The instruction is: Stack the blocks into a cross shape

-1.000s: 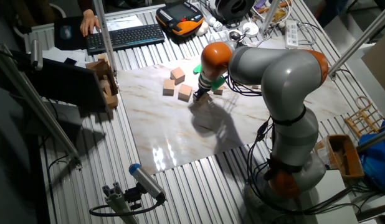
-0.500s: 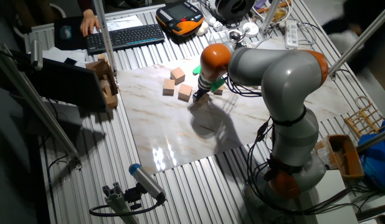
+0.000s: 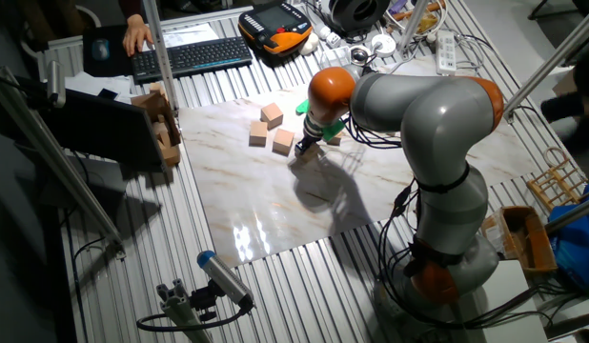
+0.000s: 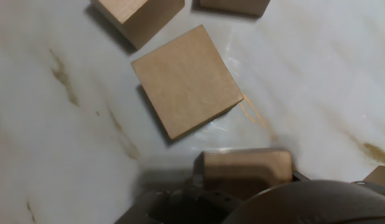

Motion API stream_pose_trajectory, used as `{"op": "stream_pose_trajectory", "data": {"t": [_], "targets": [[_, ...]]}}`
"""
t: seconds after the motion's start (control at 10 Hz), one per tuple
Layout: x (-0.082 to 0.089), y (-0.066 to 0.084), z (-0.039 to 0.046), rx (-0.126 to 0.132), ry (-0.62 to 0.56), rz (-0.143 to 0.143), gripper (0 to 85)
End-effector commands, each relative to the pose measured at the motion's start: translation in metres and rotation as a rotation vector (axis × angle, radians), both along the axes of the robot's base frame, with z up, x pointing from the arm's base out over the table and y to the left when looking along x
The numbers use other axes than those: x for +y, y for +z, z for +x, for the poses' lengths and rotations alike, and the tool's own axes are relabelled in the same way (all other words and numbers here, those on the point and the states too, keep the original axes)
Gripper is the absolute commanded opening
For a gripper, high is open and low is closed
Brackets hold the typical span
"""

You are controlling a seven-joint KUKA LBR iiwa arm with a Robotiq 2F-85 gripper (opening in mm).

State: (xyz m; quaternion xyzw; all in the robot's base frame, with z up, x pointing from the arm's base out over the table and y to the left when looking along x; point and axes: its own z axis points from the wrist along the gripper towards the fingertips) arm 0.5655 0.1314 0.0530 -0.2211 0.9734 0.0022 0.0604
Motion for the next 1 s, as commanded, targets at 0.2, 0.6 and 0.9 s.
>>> {"op": "stream_pose_trajectory", "data": {"t": [0.2,0.6,0.9], "targets": [[0.0,0.005,0.0004,0.006,-0.001,0.009,68.0],[0.0,0.034,0.0047,0.028,-0.049,0.013,85.0],[0.002,0.042,0.001,0.049,-0.117,0.046,68.0]]}}
